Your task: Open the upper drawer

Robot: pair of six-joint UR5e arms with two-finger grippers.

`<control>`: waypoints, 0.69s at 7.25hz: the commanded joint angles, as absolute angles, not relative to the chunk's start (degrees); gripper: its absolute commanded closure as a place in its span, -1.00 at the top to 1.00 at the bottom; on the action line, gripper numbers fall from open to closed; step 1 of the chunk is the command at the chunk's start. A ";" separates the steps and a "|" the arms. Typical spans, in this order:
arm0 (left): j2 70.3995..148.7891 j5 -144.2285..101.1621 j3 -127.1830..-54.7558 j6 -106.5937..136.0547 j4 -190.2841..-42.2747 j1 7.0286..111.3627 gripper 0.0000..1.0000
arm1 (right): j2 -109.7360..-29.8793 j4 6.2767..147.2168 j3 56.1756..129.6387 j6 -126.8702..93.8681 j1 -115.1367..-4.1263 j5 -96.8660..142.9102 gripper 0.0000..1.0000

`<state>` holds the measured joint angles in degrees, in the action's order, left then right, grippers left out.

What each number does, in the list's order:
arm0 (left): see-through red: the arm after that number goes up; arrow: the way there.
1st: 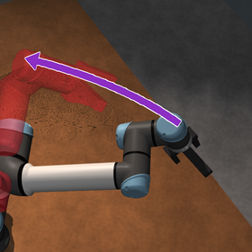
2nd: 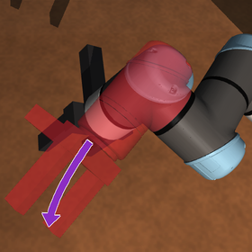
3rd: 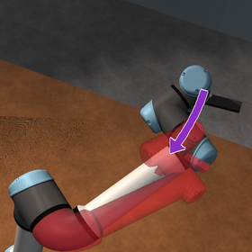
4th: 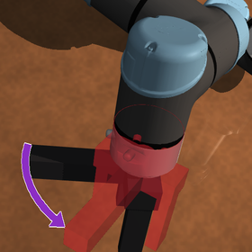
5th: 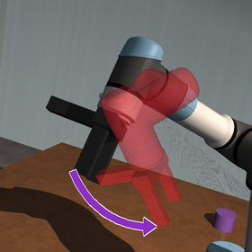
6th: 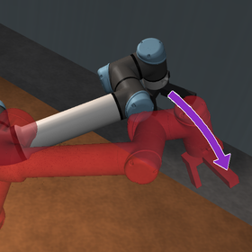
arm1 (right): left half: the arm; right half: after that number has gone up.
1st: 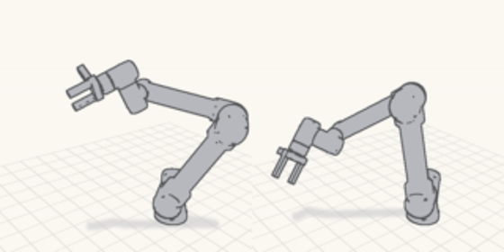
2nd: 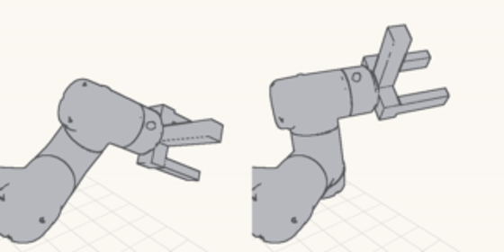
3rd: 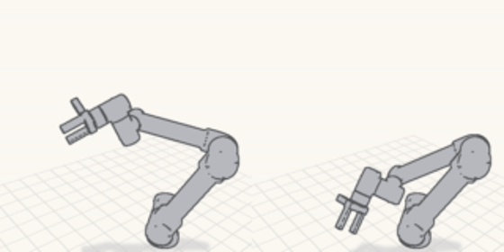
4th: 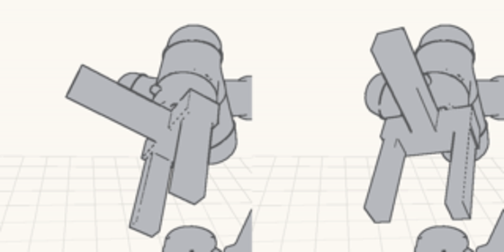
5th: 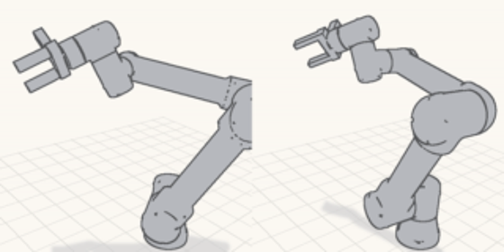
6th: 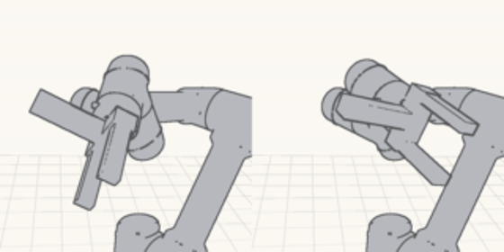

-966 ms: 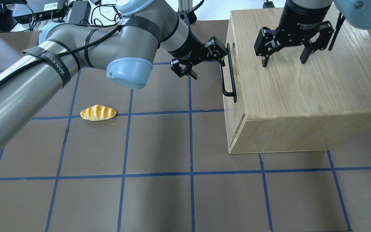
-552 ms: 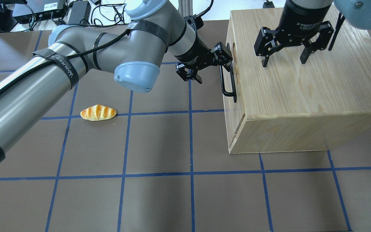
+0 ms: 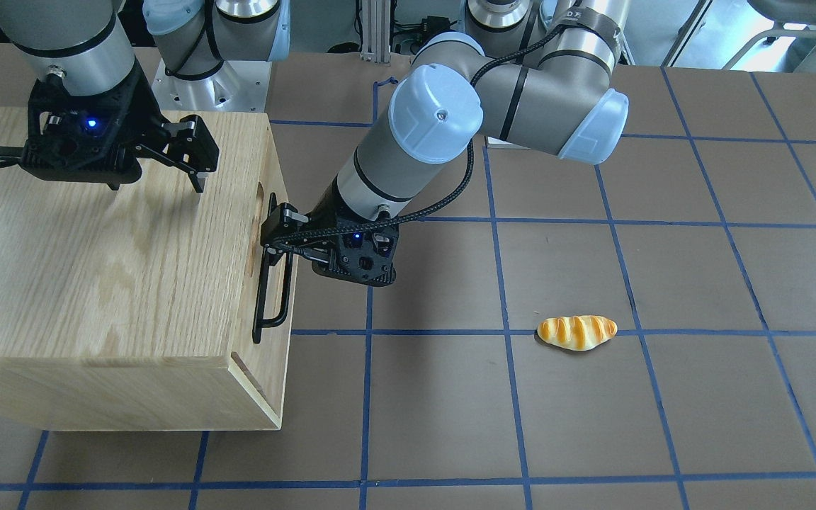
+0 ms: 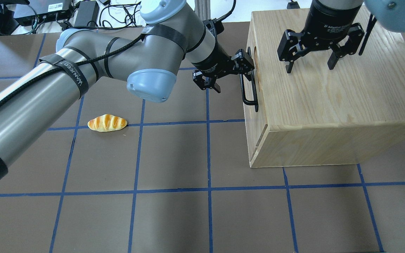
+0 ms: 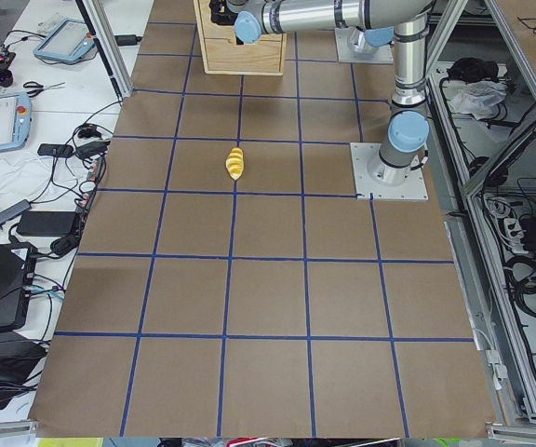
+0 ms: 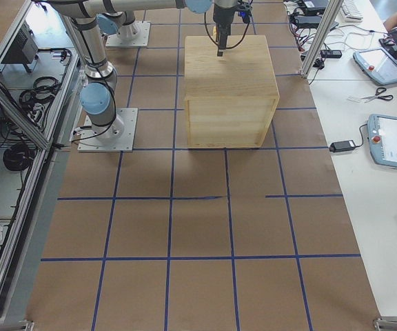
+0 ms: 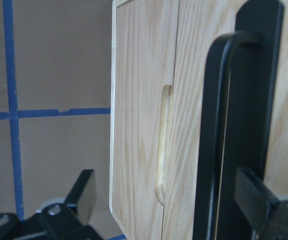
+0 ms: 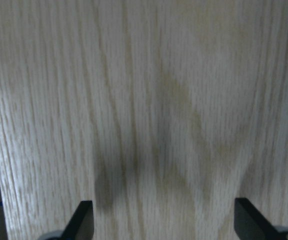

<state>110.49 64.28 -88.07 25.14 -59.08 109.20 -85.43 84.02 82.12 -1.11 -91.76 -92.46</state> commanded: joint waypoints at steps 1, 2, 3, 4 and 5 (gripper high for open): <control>110.13 66.17 -88.15 23.82 -59.15 109.16 1.00 | -85.43 84.02 82.09 -1.06 -91.76 -92.46 1.00; 110.13 67.49 -88.15 23.04 -59.15 109.16 1.00 | -85.43 84.02 82.09 -1.14 -91.76 -92.46 1.00; 109.60 67.50 -88.33 23.03 -59.24 109.16 1.00 | -85.43 84.02 82.09 -1.14 -91.67 -92.46 1.00; 109.86 67.50 -88.94 22.94 -59.15 109.16 1.00 | -85.43 84.02 82.18 -1.06 -91.76 -92.46 1.00; 109.43 67.59 -89.21 21.72 -59.24 109.16 1.00 | -85.43 84.02 82.09 -1.14 -91.76 -92.46 1.00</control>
<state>109.73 67.46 -88.79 22.71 -59.20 109.16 -85.43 84.03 82.12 -1.10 -91.73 -92.46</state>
